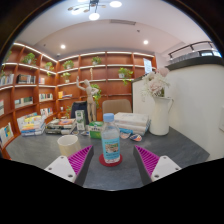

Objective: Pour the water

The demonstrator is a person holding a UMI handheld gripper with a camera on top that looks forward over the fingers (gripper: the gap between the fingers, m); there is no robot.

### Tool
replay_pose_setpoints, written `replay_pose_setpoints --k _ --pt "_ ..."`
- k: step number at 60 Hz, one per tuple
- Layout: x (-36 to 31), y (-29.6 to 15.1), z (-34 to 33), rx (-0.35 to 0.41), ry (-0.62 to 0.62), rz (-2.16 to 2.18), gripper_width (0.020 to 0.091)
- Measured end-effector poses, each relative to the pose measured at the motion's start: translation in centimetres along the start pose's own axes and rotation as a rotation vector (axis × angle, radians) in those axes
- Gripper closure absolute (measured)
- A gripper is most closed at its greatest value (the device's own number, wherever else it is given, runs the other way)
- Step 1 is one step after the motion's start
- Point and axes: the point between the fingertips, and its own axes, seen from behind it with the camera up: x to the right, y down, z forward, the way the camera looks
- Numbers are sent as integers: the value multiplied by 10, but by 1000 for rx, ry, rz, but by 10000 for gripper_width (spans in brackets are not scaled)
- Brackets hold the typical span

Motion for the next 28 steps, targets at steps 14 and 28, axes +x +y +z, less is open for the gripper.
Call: replay_pose_setpoints --k 14,28 --pt "0 -21 -27 49 14 -33 295" --pt "3 -30 -36 72 36 -67 297"
